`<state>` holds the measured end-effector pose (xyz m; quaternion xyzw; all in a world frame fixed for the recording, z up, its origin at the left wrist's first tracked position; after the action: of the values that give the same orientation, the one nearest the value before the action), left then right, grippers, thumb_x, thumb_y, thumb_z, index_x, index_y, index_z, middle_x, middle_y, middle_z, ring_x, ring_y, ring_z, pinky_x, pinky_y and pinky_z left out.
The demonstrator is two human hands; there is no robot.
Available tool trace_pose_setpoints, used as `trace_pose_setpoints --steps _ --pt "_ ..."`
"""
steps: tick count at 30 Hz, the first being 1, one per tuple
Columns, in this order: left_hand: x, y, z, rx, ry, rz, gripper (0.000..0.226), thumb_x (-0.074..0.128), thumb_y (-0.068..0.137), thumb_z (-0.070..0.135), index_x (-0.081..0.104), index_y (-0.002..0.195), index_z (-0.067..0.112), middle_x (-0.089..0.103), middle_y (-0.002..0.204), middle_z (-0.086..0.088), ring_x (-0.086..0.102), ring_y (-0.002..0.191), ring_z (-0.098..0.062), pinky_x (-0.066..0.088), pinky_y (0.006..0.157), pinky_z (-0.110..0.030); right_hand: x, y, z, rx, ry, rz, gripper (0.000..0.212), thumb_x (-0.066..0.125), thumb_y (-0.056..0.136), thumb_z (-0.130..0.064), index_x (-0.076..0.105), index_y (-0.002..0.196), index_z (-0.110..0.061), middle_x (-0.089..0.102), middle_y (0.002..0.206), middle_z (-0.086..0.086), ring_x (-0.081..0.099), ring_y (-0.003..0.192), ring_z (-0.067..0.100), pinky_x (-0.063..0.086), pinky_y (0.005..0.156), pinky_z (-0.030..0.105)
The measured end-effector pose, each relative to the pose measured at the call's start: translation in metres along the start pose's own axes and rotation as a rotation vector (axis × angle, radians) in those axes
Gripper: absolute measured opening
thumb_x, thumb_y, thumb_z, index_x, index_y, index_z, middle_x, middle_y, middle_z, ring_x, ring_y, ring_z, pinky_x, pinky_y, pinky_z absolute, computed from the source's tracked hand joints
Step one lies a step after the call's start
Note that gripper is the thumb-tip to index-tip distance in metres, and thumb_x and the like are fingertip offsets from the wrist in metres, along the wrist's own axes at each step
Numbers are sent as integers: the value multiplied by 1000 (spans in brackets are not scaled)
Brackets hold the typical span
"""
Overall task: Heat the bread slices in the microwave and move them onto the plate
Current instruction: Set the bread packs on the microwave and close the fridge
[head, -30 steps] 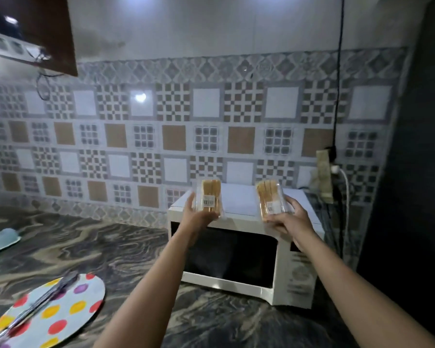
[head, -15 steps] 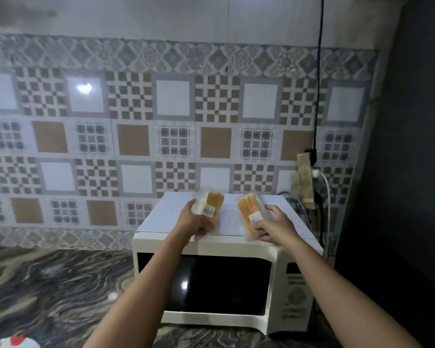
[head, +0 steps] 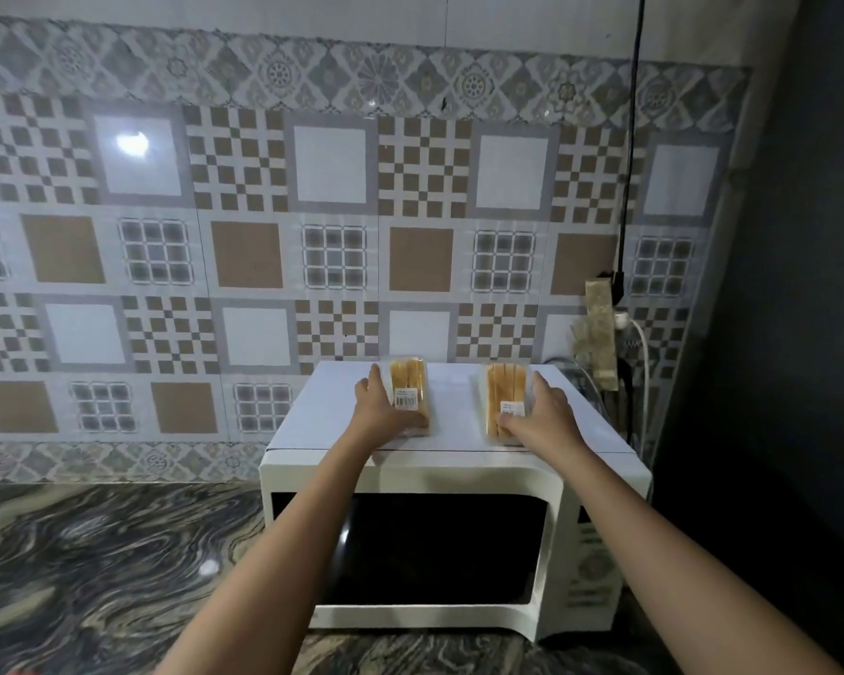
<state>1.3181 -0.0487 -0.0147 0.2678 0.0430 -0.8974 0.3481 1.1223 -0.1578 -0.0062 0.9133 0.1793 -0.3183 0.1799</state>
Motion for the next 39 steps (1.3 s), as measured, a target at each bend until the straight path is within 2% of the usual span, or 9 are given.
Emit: trace_pose_setpoints --steps 4,8,16,19,21,26,30,36,39 --pt "2 0 1 66 -53 -29 117 79 71 26 -8 149 12 26 151 -11 28 139 -27 25 113 -38 10 -1 4 -29 2 -38 98 68 81 -34 0 150 -22 23 149 8 27 137 25 33 107 39" --pt "3 0 2 106 -58 -99 110 73 78 22 -10 149 13 46 129 -3 46 121 -22 34 102 -30 15 4 2 -11 9 -40 108 71 75 -43 -8 148 -29 33 146 8 39 128 28 48 95 46" --pt "3 8 -7 107 -243 -134 94 75 75 7 14 145 19 53 123 -4 53 118 -26 47 96 -34 19 18 -5 4 26 -29 103 74 69 -40 5 146 -39 43 139 6 56 110 26 55 85 45" --pt "2 10 -13 103 -245 -95 89 76 74 10 22 143 19 57 116 1 57 112 -21 50 86 -28 20 21 -3 22 33 -31 100 74 64 -43 12 143 -42 49 133 5 61 98 21 57 80 42" --pt "1 12 -16 116 -196 -91 87 79 71 17 26 141 18 58 120 2 57 113 -19 47 90 -29 20 21 -2 34 51 -22 100 75 67 -39 13 145 -39 50 133 5 62 92 18 58 79 41" --pt "2 10 -15 130 -138 -67 100 75 75 27 10 150 17 44 143 -3 47 127 -22 39 105 -36 22 19 0 67 124 0 99 76 75 -29 10 150 -31 47 138 5 57 108 22 56 81 33" --pt "-1 3 -10 166 -116 10 77 62 88 26 16 148 12 38 146 -5 41 131 -22 35 106 -34 22 13 9 147 168 31 88 68 84 -29 12 150 -20 27 153 4 33 137 24 34 104 35" --pt "-6 -12 -12 199 -23 38 67 49 95 32 18 148 8 30 151 -8 30 139 -22 26 112 -33 13 -9 12 198 201 64 62 58 90 -37 35 142 -14 45 141 7 45 127 24 36 100 33" --pt "-9 -28 -17 189 50 29 67 42 97 39 15 149 8 17 157 -8 15 145 -21 16 117 -35 6 -26 13 196 165 51 46 57 90 -33 49 131 -13 52 135 6 50 120 21 38 89 28"
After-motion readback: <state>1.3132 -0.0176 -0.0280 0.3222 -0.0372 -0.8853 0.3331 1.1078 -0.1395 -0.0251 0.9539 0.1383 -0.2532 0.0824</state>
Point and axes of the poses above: each hand's wrist, its own y-axis towards the middle knuckle, its own x-axis out of the palm, z = x × y, the point moved 5 cm from there along y, towards the middle knuckle
